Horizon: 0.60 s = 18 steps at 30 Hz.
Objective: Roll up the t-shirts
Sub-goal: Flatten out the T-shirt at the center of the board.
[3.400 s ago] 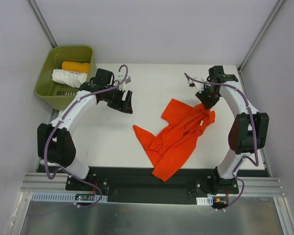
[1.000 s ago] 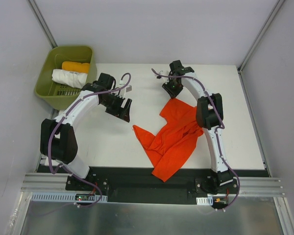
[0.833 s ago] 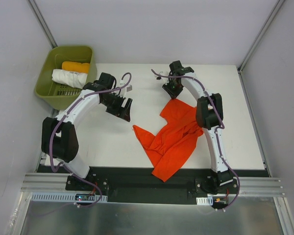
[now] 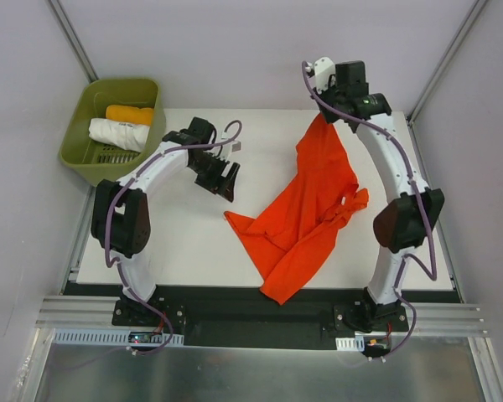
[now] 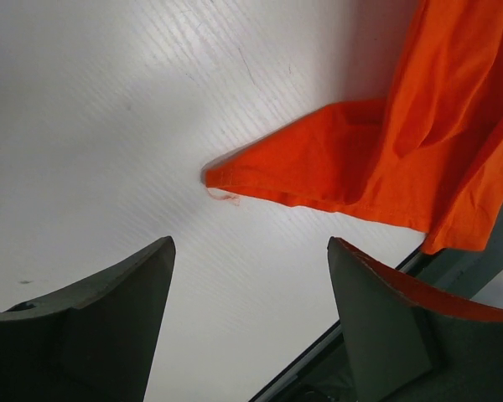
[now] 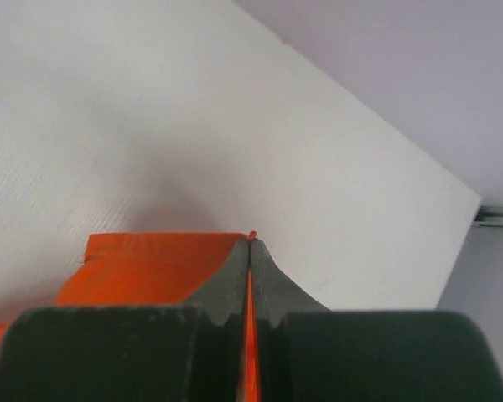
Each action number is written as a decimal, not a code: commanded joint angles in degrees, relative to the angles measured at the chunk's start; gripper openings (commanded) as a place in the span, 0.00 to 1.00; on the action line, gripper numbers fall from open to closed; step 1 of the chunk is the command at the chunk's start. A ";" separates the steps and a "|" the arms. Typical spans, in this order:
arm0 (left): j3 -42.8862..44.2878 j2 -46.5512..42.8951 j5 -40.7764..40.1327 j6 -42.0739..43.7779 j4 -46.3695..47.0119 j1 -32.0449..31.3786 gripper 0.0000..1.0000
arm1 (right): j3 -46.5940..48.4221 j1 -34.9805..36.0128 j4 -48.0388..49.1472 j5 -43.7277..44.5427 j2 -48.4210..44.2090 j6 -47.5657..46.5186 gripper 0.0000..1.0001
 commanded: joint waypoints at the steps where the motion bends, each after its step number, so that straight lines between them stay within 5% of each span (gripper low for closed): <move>1: 2.57 3.21 -3.06 2.21 -0.81 -2.59 0.72 | -5.57 -0.40 1.06 4.20 -3.82 1.74 0.01; 7: 3.36 6.56 -6.58 4.40 -0.81 -3.56 0.71 | -9.88 -0.84 2.72 10.61 -5.23 -1.16 0.01; 18: -0.68 4.54 -8.34 9.07 -0.20 -3.47 0.68 | -3.38 -5.85 4.31 13.96 -3.47 -3.89 0.01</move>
